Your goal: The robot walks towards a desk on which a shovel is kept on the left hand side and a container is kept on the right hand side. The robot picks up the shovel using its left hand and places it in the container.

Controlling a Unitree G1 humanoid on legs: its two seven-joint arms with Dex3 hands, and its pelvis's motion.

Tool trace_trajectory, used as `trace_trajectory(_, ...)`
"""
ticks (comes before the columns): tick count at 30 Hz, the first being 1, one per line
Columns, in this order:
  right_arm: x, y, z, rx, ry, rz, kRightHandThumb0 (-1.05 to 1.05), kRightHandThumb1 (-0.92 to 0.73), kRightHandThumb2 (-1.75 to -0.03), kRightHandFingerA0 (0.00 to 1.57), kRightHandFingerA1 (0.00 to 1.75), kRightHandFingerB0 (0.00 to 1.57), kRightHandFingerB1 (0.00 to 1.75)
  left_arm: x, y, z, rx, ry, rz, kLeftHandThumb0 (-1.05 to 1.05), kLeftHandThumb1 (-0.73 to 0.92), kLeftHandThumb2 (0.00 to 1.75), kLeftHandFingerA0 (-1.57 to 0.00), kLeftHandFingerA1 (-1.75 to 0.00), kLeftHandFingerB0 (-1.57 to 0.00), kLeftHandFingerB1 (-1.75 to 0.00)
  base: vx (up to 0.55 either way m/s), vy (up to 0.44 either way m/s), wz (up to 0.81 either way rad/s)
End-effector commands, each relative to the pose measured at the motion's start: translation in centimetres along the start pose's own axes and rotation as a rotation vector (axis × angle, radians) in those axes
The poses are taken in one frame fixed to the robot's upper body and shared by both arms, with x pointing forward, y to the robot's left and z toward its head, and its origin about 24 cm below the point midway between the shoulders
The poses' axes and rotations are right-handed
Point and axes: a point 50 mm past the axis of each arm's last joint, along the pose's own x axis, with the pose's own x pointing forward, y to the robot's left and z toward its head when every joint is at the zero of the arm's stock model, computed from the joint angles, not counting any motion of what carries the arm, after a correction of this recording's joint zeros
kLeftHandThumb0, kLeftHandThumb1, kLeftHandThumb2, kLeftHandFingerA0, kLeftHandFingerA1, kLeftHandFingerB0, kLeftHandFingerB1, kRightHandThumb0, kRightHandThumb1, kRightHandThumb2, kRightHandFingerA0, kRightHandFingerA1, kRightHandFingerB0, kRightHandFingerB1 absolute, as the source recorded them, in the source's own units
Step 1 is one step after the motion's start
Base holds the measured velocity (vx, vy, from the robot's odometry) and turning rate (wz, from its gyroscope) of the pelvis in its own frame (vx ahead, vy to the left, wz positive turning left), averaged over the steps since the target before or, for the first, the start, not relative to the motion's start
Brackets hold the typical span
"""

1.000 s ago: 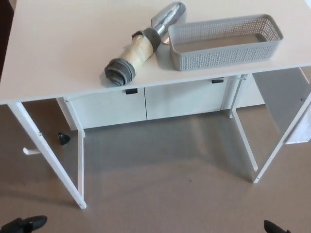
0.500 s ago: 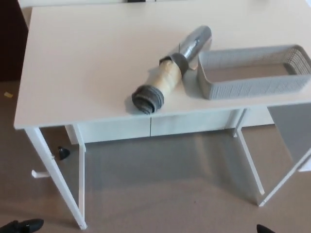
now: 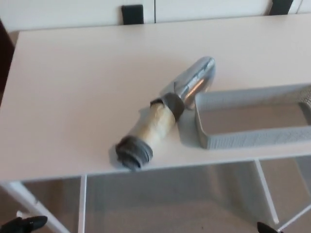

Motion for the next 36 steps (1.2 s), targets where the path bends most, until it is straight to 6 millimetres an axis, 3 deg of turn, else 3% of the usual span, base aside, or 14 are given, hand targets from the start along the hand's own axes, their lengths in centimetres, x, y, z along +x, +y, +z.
trace_trajectory(1,-0.4,-0.1,0.0,-0.01,-0.025,-0.018,-0.28,-0.61,-1.03,0.28,0.63,0.07,0.51,-0.3,-0.8,0.2,-0.132,-0.005,0.009,-0.16,0.6,0.57,-0.54,-0.5,-0.51,-0.43,0.26,0.069,-0.16)
trace_trajectory(3,-0.4,-0.1,0.0,-0.006,-0.022,-0.019,-0.28,-0.61,-1.03,0.29,0.63,0.07,0.51,-0.6,-1.5,0.2,-0.159,-0.01,0.005,-0.17,0.6,0.57,-0.52,-0.51,-0.51,-0.43,0.35,0.239,-0.34)
trace_trajectory(4,-0.4,-0.2,0.0,-0.013,-0.02,-0.015,-0.32,-0.84,-0.64,0.3,0.61,0.15,0.41,-0.7,-1.8,0.3,-0.167,-0.011,0.001,-0.22,0.58,0.64,-0.48,-0.54,-0.48,-0.47,0.26,0.377,0.14)
trace_trajectory(5,-0.5,-0.2,0.0,-0.023,-0.019,-0.01,-0.32,-0.84,-0.64,0.3,0.61,0.15,0.41,-0.8,-2.1,0.3,-0.178,-0.011,-0.004,-0.22,0.58,0.64,-0.48,-0.54,-0.48,-0.47,0.25,0.355,-0.75)
trace_trajectory(6,-0.5,-0.2,0.0,-0.021,-0.018,-0.014,-0.27,-0.61,-1.03,0.3,0.64,0.07,0.5,-1.0,-2.6,0.1,-0.181,-0.007,-0.009,-0.15,0.61,0.57,-0.5,-0.51,-0.51,-0.44,0.24,0.344,-0.32)
trace_trajectory(15,-0.4,0.1,0.1,-0.001,-0.022,-0.011,-0.29,-0.6,-1.03,0.29,0.65,0.07,0.51,-2.6,-6.0,-0.7,-0.166,0.059,-0.165,-0.12,0.59,0.57,-0.53,-0.51,-0.52,-0.45,0.04,0.036,0.01)
trace_trajectory(23,0.0,0.1,0.0,0.005,-0.02,-0.007,-0.3,-0.58,-1.02,0.29,0.64,0.07,0.51,-5.1,-9.7,-2.1,-0.141,0.156,-0.352,-0.08,0.57,0.56,-0.58,-0.51,-0.57,-0.44,-0.09,-0.219,-0.13)
trace_trajectory(28,-0.1,0.2,0.1,-0.005,-0.016,-0.006,-0.3,-0.59,-1.02,0.28,0.64,0.07,0.51,-5.6,-10.1,-2.5,-0.107,0.172,-0.387,-0.11,0.57,0.56,-0.58,-0.5,-0.55,-0.44,-0.14,-0.025,-0.01)
trace_trajectory(29,-0.2,0.2,0.1,0.001,-0.016,-0.003,-0.32,-0.81,-0.63,0.29,0.62,0.14,0.43,-5.6,-10.1,-2.5,-0.104,0.174,-0.389,-0.1,0.57,0.56,-0.58,-0.49,-0.54,-0.44,-0.14,0.083,0.06)
trace_trajectory(30,-0.1,0.1,0.0,0.0,-0.016,-0.005,-0.3,-0.58,-1.02,0.28,0.64,0.07,0.51,-5.6,-10.0,-2.5,-0.096,0.172,-0.388,-0.09,0.58,0.56,-0.59,-0.49,-0.54,-0.44,-0.11,0.124,-0.02)
trace_trajectory(31,-0.1,0.2,0.0,0.003,-0.017,-0.002,-0.3,-0.58,-1.02,0.28,0.64,0.07,0.51,-5.6,-9.9,-2.5,-0.081,0.17,-0.387,-0.1,0.57,0.56,-0.59,-0.49,-0.55,-0.44,-0.11,0.172,-0.06)
trace_trajectory(32,-0.1,0.2,0.0,0.004,-0.018,0.001,-0.33,-0.81,-0.63,0.29,0.64,0.14,0.43,-5.6,-9.9,-2.6,-0.081,0.169,-0.386,-0.1,0.58,0.56,-0.59,-0.49,-0.55,-0.43,-0.14,0.205,0.03)
trace_trajectory(36,-0.3,0.3,-0.2,0.022,-0.017,0.006,-0.33,-0.82,-0.64,0.28,0.63,0.14,0.44,-5.6,-9.7,-2.6,-0.076,0.164,-0.383,-0.12,0.57,0.56,-0.58,-0.49,-0.56,-0.43,-0.15,0.228,0.06)
